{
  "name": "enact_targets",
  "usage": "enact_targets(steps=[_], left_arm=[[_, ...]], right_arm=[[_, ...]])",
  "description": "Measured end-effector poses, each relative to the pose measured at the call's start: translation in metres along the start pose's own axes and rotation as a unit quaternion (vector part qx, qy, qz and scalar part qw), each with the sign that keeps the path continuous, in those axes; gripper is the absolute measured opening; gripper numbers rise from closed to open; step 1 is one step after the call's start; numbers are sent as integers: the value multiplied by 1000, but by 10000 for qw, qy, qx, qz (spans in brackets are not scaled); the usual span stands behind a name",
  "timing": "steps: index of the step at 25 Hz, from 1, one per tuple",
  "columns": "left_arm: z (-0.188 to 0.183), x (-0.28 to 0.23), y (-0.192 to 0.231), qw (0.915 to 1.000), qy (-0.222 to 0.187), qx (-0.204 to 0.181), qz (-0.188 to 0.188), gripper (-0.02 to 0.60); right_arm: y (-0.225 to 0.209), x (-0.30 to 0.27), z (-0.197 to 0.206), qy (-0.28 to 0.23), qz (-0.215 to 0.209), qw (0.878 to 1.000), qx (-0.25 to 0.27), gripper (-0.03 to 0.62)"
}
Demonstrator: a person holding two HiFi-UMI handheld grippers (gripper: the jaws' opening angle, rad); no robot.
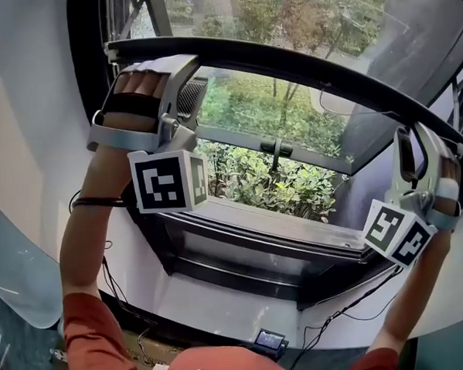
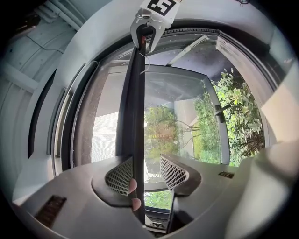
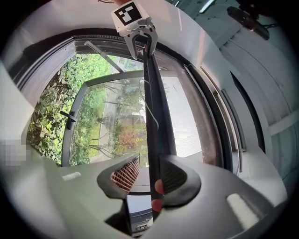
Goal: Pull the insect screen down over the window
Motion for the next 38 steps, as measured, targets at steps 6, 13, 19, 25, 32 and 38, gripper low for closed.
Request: enact_targets(steps=[6, 13, 19, 25, 32, 38], left_arm=[[-6, 11, -30, 10000, 45, -7, 6, 179], [-2, 22, -43, 9996, 33, 39, 267, 179], [-8, 38, -76, 9993, 61, 22, 361, 179], [-7, 44, -85, 9979, 44, 47, 646, 179], [-10, 64, -128, 9961, 28, 88, 878, 179], [-11, 73, -141, 9923, -13, 188, 1223, 179]], right_arm=[[31, 13, 6, -10, -24, 9997, -239, 140], [40, 25, 0, -11, -248, 9992, -304, 140], [74, 43, 6, -12, -333, 9983, -485, 143], [82, 50, 6, -25, -636, 9962, -590, 144], [124, 74, 8, 26, -861, 9938, -705, 144], [139, 83, 11, 4, -1126, 9916, -633, 144]])
Point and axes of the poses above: the fingertips, and each gripper's own axes: x backward along the fingers, y to its left, z out of its underside, the point moved 10 cm from there along x, backward along the fingers, and after that the axes turned 2 degrees about -x, right-handed, at the moved point
